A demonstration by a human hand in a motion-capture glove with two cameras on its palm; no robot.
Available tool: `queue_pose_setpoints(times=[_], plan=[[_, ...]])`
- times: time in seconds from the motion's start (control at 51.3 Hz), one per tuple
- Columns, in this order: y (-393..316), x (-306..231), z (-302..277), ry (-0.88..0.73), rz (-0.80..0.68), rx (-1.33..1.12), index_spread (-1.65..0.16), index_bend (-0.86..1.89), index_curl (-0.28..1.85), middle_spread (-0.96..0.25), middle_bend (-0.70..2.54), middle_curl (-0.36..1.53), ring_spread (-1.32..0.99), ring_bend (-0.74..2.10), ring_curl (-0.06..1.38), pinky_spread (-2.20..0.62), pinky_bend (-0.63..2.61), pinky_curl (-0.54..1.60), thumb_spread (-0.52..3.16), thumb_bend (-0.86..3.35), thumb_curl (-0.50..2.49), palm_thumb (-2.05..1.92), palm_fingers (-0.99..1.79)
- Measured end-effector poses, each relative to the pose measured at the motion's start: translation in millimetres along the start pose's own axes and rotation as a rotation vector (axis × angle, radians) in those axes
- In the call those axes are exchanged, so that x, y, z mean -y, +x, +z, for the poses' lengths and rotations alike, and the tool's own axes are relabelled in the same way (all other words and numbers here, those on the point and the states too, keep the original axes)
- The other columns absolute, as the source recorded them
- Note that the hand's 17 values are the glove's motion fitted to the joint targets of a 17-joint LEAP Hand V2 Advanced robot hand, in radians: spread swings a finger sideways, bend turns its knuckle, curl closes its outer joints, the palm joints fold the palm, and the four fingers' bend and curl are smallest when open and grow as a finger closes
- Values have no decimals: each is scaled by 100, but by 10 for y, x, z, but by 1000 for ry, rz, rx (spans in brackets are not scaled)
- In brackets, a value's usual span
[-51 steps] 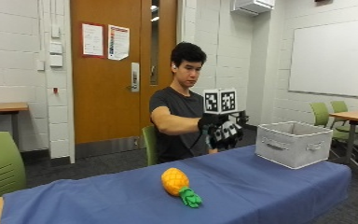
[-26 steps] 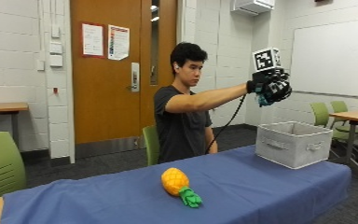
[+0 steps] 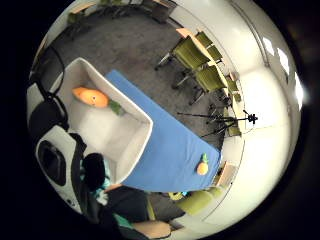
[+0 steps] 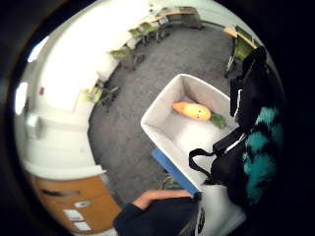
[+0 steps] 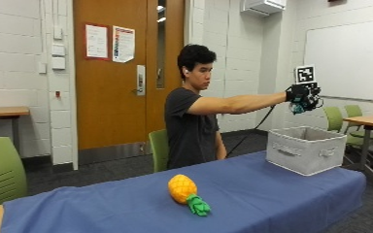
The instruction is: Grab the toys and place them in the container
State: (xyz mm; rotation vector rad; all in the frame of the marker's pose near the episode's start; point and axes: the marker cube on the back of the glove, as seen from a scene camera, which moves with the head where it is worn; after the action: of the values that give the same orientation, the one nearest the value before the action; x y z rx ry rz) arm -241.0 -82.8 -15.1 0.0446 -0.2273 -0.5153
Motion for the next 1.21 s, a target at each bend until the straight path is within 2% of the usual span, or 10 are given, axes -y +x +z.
queue_pose_setpoints(times=[0.117,0.195,0.214,0.253,0.273,0.312,0.487,0.721,0.838,1.208], plan=[[228,15,78,-21,84,-34,-54,17,135,-44,80,76,-39,124,51,-46,94,44,80,29,124,52,111],[372,-82,154,-91,-30,-146,-54,8,133,-44,67,74,-40,117,49,-46,99,44,82,23,122,45,85],[411,-102,164,-101,-55,-172,-54,18,135,-44,76,78,-40,123,53,-46,96,45,81,28,126,50,105],[454,-119,163,-103,-73,-195,-52,-4,126,-39,45,68,-37,107,48,-40,112,49,96,10,111,21,30],[457,-121,155,-99,-70,-190,-52,-2,125,-40,51,72,-37,116,54,-41,117,53,99,13,111,25,46],[433,-116,124,-78,-47,-158,-51,1,118,-33,36,66,-31,100,49,-35,119,53,104,0,100,6,3],[-147,-201,3,-33,93,-219,-47,6,98,-25,33,59,-23,88,36,-24,125,46,119,-5,77,-4,0],[748,-1069,-433,-23,73,-39,-40,8,75,-20,38,57,-21,86,34,-17,123,42,126,-4,56,-5,-5],[1548,-1475,-495,-21,299,-297,-38,11,68,-18,38,56,-21,84,33,-16,120,40,127,-4,49,-4,-4],[3248,-2940,-903,28,555,-215,-39,23,59,-18,34,51,-24,75,29,-11,109,35,126,-3,35,-2,8]])
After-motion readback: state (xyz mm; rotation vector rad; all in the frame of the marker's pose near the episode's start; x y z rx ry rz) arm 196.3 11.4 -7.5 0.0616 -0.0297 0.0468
